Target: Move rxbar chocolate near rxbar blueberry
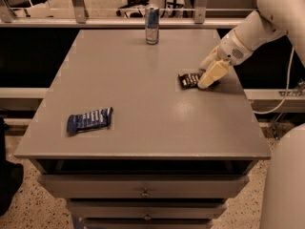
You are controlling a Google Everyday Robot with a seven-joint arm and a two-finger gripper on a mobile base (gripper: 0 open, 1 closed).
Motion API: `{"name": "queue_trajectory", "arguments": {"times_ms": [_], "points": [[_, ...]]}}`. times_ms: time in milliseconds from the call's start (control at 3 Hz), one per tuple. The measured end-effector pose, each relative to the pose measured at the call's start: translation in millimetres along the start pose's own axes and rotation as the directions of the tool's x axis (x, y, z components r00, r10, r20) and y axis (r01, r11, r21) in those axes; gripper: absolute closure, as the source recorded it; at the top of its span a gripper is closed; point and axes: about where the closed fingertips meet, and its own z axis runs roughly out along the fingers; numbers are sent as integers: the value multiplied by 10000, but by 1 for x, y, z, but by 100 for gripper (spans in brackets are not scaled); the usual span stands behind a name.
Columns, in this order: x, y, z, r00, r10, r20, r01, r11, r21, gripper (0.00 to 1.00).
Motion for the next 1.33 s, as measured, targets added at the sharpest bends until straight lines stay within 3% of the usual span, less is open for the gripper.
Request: {"name": "queue_trajectory", "arguments": {"times_ms": [333,667,1000,1333], "points": [[-6,6,-11,9999,-12,166,13,10000,-34,61],[-12,25,-28,9988,-216,435,223,9996,-158,83],[-6,64,-42,9971,-280,704,321,9978,-586,99],[-1,82,-48,9960,-217,869,288,9962,-821,76]]}}
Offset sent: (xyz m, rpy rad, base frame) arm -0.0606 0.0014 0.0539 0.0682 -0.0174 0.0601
